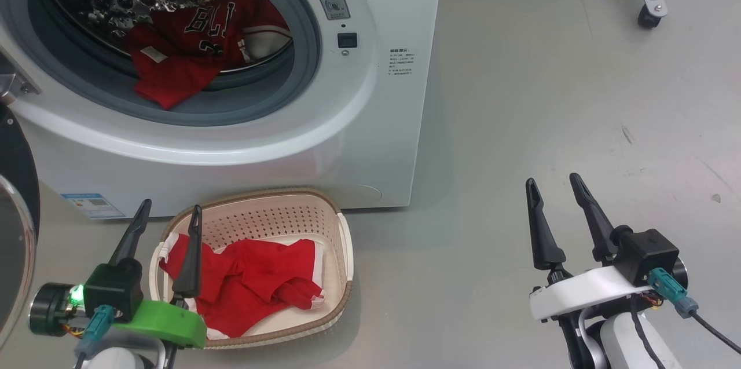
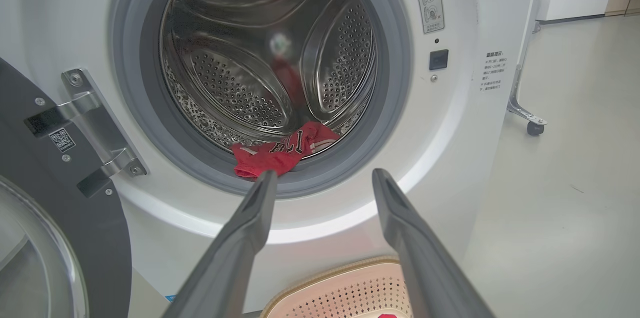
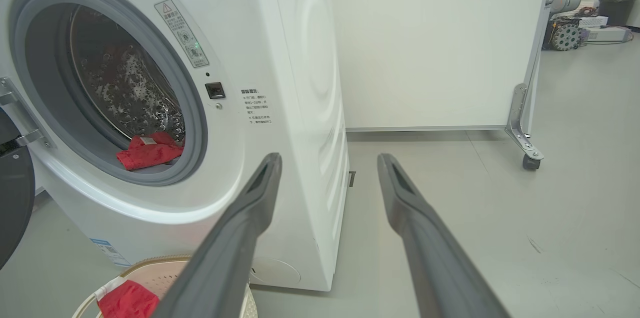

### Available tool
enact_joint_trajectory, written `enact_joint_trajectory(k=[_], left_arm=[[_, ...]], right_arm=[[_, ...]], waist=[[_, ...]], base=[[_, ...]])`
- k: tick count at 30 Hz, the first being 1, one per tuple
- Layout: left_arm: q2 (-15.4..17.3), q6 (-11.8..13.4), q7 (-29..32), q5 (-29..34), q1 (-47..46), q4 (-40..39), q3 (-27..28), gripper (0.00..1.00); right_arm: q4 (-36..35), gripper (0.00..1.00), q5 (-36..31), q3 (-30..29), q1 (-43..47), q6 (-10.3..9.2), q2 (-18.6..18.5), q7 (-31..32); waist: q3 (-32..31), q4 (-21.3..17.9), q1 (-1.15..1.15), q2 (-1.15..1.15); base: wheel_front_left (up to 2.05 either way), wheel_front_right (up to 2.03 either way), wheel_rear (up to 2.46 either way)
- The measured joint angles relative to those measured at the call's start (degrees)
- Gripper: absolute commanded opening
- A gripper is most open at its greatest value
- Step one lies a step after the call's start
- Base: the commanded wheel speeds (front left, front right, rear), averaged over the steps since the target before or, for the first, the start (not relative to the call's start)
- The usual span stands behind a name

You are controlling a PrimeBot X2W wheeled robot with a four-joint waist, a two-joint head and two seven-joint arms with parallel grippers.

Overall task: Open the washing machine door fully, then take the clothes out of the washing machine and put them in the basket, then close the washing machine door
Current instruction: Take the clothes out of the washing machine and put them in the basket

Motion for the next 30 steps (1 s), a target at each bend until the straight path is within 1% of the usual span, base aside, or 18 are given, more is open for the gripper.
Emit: enact_joint_trajectory(k=[15,30], left_arm=[[-0.30,-0.29,0.00,0.10,0.35,-0.85,0.37,1.00],[0.04,-0.37,0.00,0.91,0.18,-1.86,1.24,1.00]], right_arm=[[-0.26,1.00,-0.01,0.15,0.03,0.01,0.00,0.00],[-2.05,1.00,-0.01,0.89,-0.04,-0.04,0.00,0.00]], waist=[[0.46,-0.35,0.00,0.00],[5.22,-1.08,0.00,0.00]], base=[[0.00,0.00,0.00],[0.00,0.00,0.00]])
